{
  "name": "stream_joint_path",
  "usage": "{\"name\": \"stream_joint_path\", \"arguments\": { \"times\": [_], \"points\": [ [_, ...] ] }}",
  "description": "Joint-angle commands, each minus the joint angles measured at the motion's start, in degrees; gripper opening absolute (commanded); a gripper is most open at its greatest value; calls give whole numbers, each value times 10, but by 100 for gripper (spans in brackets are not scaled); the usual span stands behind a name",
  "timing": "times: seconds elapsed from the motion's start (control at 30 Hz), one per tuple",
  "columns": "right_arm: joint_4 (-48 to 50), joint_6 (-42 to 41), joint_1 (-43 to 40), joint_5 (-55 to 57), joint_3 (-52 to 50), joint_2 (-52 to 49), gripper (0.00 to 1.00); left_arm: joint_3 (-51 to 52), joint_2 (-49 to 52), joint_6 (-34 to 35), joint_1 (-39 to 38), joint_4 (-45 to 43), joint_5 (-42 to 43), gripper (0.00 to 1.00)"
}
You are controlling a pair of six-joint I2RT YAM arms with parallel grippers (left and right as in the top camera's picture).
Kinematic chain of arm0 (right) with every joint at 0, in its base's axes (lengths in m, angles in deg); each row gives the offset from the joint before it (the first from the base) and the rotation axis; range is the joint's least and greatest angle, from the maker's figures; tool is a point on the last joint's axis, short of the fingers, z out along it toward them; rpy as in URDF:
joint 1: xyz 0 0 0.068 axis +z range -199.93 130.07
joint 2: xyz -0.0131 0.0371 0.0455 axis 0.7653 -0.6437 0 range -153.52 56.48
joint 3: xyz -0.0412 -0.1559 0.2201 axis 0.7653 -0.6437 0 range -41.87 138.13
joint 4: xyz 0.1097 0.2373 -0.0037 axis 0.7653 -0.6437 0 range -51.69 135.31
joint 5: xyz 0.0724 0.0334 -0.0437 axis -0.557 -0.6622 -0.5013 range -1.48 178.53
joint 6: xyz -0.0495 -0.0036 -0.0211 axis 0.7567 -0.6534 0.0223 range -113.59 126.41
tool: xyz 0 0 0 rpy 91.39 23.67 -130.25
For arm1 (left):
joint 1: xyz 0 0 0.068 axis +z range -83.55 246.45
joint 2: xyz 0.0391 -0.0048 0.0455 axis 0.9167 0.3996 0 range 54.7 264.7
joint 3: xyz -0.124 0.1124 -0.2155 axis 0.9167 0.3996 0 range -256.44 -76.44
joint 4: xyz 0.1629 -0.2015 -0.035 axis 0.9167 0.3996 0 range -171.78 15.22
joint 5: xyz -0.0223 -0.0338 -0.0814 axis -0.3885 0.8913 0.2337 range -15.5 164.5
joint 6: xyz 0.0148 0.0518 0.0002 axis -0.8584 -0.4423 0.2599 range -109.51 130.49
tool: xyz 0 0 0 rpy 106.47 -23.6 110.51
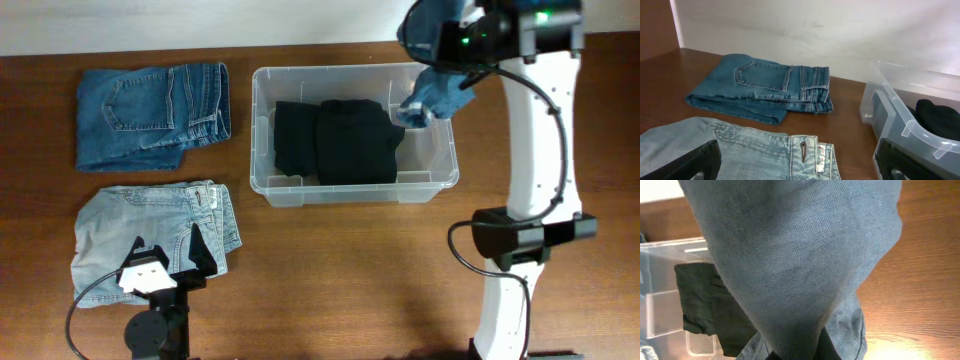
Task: Pack container
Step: 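Lift the light-blue denim and carry it left over the container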
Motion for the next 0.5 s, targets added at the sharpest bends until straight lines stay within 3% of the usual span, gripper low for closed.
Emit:
{"name": "stream_joint_path", "arguments": {
  "times": [0.0,0.13,0.47],
  "points": [
    [9,-7,15,31,4,-25,4,1,-3,-5,3,3,-4,99],
    [7,-28,22,119,4,-45,4,1,-3,-5,3,3,-4,99],
    [4,-34,64,177,-6,-76,4,1,-3,-5,3,3,-4,99]
  ]
}}
